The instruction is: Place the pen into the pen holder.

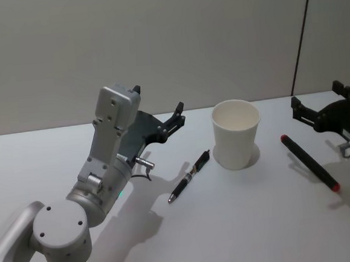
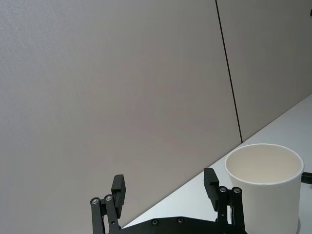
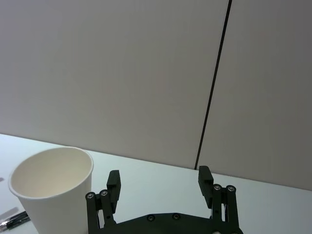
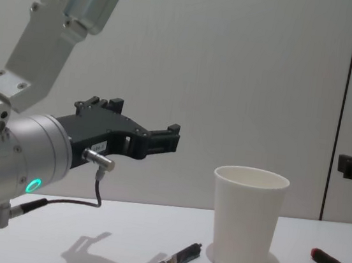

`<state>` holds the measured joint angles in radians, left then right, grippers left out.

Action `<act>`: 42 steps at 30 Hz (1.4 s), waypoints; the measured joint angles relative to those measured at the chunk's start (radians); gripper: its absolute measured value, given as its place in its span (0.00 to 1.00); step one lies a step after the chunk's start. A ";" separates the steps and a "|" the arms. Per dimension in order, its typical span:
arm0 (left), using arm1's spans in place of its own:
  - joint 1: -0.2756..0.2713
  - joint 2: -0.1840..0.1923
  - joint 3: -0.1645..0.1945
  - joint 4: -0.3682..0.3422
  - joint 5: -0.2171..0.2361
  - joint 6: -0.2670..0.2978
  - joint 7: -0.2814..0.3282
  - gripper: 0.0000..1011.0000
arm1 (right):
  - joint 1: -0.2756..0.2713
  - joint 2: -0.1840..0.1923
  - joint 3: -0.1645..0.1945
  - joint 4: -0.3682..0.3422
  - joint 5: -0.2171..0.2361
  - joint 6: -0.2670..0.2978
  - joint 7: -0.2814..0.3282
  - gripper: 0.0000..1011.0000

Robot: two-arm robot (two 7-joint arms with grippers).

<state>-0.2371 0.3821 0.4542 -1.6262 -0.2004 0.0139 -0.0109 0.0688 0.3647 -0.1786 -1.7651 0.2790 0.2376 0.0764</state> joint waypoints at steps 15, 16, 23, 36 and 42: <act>0.000 0.000 0.000 0.000 0.000 0.000 0.000 0.99 | 0.106 -0.001 0.011 -0.003 -0.003 0.315 0.056 0.99; 0.000 0.000 0.000 0.000 0.000 0.000 0.000 0.99 | 0.117 -0.003 0.010 -0.001 -0.005 0.344 0.062 0.99; 0.000 0.000 0.000 0.000 0.000 0.000 0.000 0.99 | 0.164 -0.015 0.005 0.020 -0.009 0.473 0.087 0.99; 0.000 0.000 0.000 0.000 0.000 0.000 0.000 0.99 | 0.217 -0.040 -0.003 0.095 -0.005 0.624 0.117 0.99; 0.000 0.000 0.000 0.000 0.000 0.000 0.000 0.99 | 0.225 -0.048 -0.003 0.119 0.004 0.644 0.123 0.99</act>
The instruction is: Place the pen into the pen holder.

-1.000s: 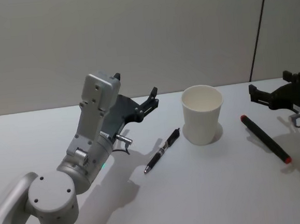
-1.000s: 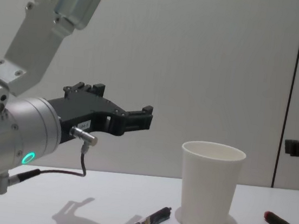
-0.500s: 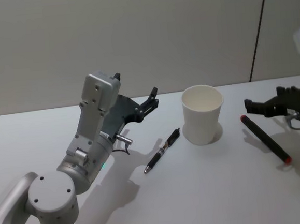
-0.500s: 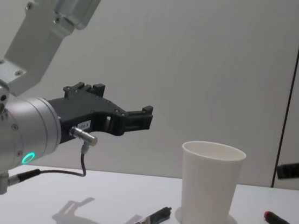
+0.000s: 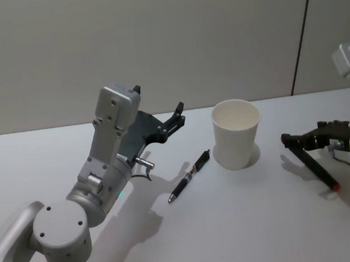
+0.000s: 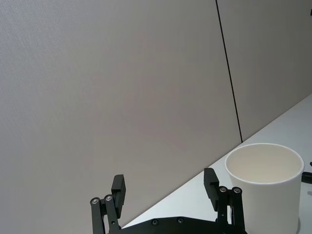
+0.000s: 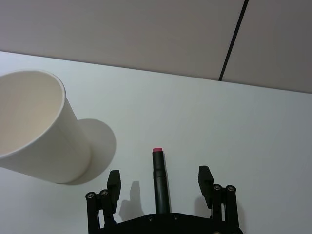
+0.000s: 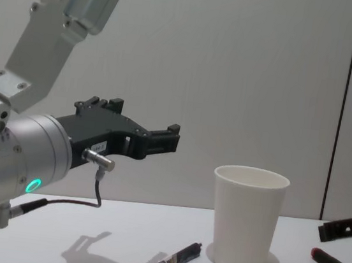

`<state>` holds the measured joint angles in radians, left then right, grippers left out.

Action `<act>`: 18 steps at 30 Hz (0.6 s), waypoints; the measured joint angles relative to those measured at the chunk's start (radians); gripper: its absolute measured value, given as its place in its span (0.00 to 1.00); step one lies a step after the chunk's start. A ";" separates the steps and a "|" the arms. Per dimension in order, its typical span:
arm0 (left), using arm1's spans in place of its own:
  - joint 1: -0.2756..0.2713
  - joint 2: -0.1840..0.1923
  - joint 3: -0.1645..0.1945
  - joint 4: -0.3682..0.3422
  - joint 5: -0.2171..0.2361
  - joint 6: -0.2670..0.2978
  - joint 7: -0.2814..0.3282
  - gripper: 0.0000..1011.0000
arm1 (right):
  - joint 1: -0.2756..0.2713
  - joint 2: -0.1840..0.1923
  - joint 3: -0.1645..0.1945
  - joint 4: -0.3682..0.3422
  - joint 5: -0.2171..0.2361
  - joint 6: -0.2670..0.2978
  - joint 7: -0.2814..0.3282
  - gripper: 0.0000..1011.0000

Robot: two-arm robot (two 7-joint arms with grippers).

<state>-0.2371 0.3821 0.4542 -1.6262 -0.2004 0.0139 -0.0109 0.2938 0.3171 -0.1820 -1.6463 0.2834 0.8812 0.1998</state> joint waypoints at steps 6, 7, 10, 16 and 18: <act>0.000 0.000 0.000 0.000 0.000 0.000 0.000 0.99 | 0.006 -0.008 0.002 0.024 0.016 0.010 0.005 0.99; 0.000 0.000 0.000 0.000 0.000 0.000 0.000 0.99 | 0.008 -0.010 0.002 0.030 0.018 0.011 0.005 0.99; 0.000 0.000 0.000 0.000 0.000 0.000 0.000 0.99 | 0.009 -0.012 0.003 0.040 0.022 0.012 0.006 0.99; 0.000 0.000 0.000 0.000 0.000 0.000 0.000 0.99 | 0.011 -0.016 0.003 0.063 0.024 0.011 0.007 0.99; 0.000 0.000 0.000 0.000 0.000 0.000 0.000 0.99 | 0.011 -0.017 0.004 0.067 0.025 0.010 0.008 0.99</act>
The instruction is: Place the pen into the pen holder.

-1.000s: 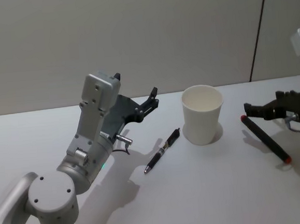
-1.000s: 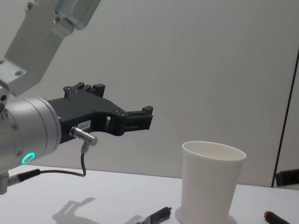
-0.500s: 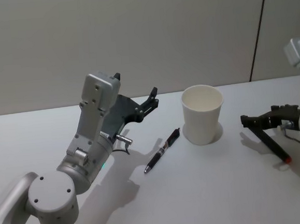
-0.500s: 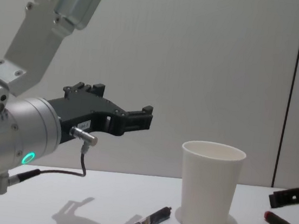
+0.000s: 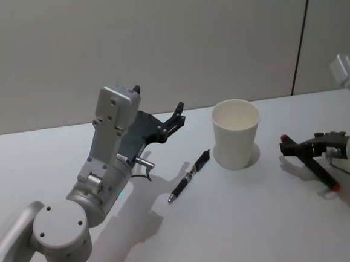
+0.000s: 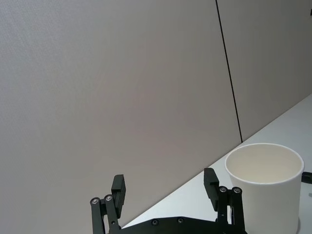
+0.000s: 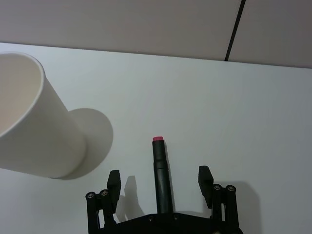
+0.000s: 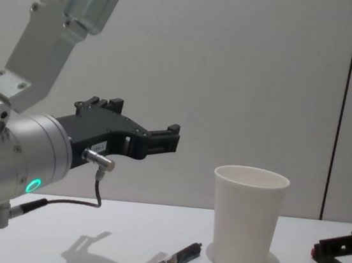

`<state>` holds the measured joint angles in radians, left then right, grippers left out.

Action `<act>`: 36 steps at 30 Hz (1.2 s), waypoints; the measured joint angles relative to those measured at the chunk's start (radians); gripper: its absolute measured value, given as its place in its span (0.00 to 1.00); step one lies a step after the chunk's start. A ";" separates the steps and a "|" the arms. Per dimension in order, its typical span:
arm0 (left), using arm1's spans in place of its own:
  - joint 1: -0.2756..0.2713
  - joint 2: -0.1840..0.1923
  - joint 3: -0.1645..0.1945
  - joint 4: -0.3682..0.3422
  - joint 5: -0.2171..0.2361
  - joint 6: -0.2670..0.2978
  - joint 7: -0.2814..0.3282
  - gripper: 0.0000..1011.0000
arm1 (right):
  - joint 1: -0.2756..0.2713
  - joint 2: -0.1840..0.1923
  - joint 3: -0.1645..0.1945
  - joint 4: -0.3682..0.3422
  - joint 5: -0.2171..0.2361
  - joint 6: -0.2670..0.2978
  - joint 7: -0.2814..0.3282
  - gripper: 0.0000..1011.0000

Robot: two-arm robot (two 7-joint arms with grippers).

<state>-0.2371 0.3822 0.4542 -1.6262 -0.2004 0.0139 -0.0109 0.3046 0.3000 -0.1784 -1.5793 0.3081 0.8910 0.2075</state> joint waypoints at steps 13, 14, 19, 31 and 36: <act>0.000 0.000 0.000 0.000 0.000 0.000 0.000 0.99 | 0.000 -0.005 -0.001 0.028 -0.003 -0.015 0.004 0.99; 0.000 0.000 0.000 0.000 0.000 0.000 0.000 0.99 | 0.001 -0.006 -0.002 0.031 -0.005 -0.017 0.005 0.99; 0.000 0.000 0.000 0.000 0.000 0.000 0.000 0.99 | 0.001 -0.007 -0.006 0.036 -0.018 -0.028 0.007 0.99; 0.000 0.000 0.000 0.000 0.000 0.000 0.000 0.99 | -0.002 -0.009 -0.020 0.044 -0.062 -0.058 0.019 0.99; 0.000 0.000 0.000 0.000 0.000 0.000 0.000 0.99 | -0.003 -0.009 -0.029 0.047 -0.090 -0.073 0.026 0.99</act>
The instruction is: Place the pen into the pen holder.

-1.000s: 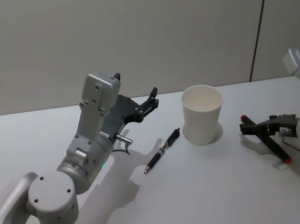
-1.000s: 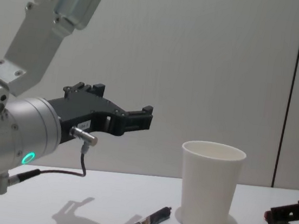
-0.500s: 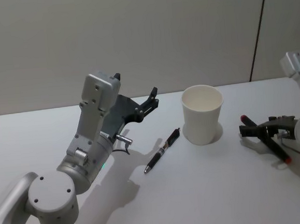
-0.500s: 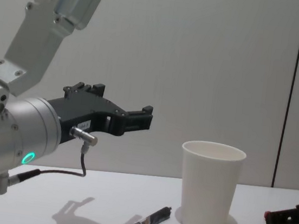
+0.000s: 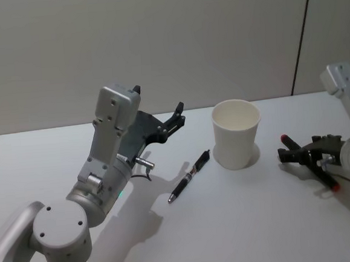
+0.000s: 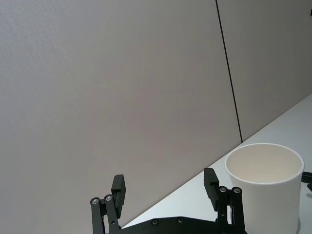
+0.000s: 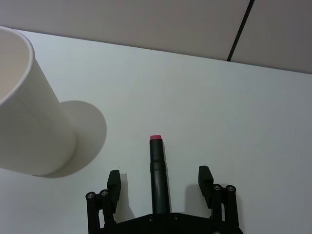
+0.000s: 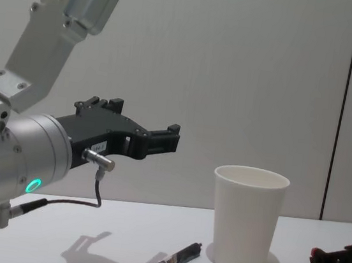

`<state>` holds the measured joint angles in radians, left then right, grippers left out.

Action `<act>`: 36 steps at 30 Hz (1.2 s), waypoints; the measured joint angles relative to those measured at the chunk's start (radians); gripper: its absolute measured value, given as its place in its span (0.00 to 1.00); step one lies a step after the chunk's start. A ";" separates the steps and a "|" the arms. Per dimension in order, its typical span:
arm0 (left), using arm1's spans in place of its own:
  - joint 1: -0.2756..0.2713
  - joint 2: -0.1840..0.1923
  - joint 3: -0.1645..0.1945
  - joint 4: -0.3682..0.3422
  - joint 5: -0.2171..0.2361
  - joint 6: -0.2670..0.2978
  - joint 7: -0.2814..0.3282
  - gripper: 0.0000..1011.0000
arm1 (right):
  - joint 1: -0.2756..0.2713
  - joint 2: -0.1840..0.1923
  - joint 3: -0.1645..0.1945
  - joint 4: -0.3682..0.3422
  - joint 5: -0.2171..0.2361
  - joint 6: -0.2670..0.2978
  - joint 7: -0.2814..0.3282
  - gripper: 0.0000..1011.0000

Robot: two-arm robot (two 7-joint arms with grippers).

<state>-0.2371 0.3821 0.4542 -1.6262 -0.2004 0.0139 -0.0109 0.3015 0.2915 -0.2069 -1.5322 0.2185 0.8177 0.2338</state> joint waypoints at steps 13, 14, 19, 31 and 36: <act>0.000 0.000 0.000 0.000 0.000 0.000 0.000 0.99 | 0.001 -0.003 -0.015 0.009 -0.043 -0.024 0.015 0.99; 0.000 0.000 0.000 0.000 0.000 0.000 0.000 0.99 | 0.001 -0.004 -0.016 0.009 -0.046 -0.025 0.016 0.99; 0.000 0.000 0.000 0.000 0.000 0.000 0.000 0.99 | 0.001 -0.004 -0.018 0.011 -0.053 -0.029 0.019 0.91; 0.000 0.000 0.000 0.000 0.000 0.000 0.000 0.99 | 0.002 -0.005 -0.021 0.013 -0.062 -0.034 0.022 0.56; 0.000 0.000 0.000 0.000 0.000 0.000 0.000 0.99 | 0.002 -0.006 -0.021 0.014 -0.063 -0.035 0.022 0.39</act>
<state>-0.2371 0.3821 0.4542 -1.6262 -0.2004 0.0139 -0.0109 0.3036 0.2858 -0.2282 -1.5185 0.1552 0.7830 0.2563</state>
